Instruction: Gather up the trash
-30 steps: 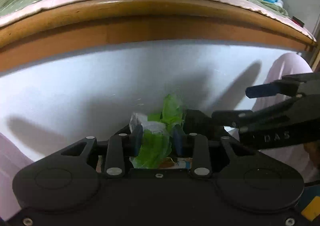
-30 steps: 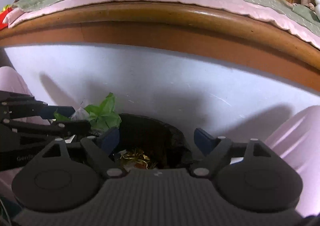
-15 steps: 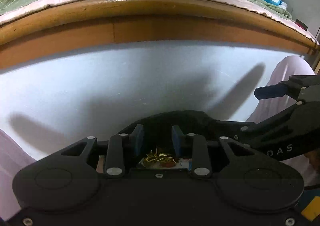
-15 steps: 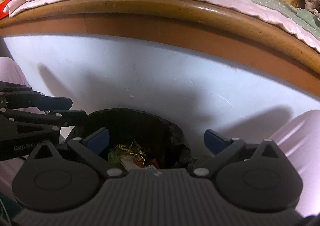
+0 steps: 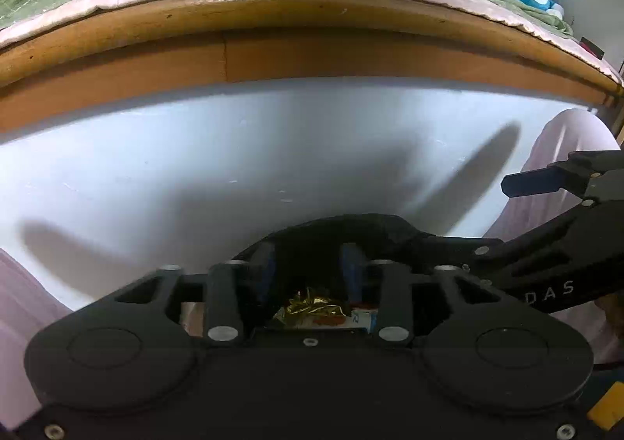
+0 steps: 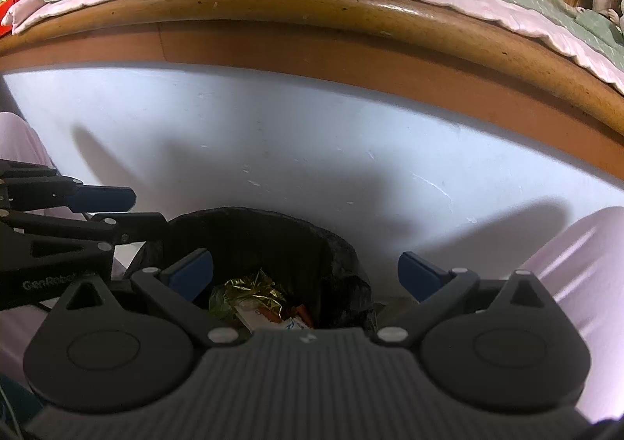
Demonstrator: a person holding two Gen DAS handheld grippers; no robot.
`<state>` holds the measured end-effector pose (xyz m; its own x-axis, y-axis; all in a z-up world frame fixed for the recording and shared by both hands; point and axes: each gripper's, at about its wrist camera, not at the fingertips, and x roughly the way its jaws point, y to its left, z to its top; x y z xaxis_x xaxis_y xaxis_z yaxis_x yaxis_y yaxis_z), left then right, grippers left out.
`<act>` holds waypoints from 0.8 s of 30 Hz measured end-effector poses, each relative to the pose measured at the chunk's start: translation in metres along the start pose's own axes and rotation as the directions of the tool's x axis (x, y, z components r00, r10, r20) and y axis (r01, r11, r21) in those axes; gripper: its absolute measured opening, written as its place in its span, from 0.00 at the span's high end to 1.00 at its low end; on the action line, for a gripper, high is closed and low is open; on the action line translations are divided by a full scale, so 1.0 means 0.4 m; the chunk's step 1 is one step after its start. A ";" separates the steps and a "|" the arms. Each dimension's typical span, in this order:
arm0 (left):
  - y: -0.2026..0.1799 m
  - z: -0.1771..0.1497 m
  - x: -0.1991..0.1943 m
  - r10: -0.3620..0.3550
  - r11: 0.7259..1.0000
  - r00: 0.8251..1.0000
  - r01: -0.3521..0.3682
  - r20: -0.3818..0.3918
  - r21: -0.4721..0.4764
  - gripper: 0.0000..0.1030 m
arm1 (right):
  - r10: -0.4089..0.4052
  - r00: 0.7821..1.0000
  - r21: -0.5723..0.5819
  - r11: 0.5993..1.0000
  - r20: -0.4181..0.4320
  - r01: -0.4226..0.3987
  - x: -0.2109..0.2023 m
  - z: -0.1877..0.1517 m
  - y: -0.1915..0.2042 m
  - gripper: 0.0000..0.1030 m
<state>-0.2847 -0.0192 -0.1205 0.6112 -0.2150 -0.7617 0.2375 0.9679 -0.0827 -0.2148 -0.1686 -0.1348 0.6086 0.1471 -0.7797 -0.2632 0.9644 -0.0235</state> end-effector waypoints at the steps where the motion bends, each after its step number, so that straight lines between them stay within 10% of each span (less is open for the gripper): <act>1: 0.003 -0.001 0.000 0.023 1.000 1.000 -0.023 -0.001 -0.007 0.42 | -0.004 1.000 0.003 1.000 0.000 0.004 -0.001 -0.001 -0.002 0.00; 3: 0.021 -0.001 -0.001 0.040 0.998 0.999 -0.040 -0.003 -0.045 0.18 | -0.002 1.000 0.019 1.000 0.001 0.002 -0.001 -0.001 -0.011 0.00; 8: 0.045 -0.002 -0.004 0.067 0.992 0.998 -0.067 -0.002 -0.103 0.00 | 0.004 1.000 0.063 0.998 0.005 -0.004 -0.002 -0.005 -0.031 0.00; 24: 0.047 -0.014 0.053 0.089 0.990 0.983 -0.105 -0.163 -0.093 0.00 | 0.128 0.982 0.150 0.983 -0.141 -0.106 0.049 -0.024 -0.062 0.00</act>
<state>-0.2714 -0.0050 -0.1417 0.4983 -0.1043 -0.8607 0.1013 0.9929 -0.0617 -0.2037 -0.1920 -0.1555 0.4584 0.2367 -0.8567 -0.2108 0.9653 0.1539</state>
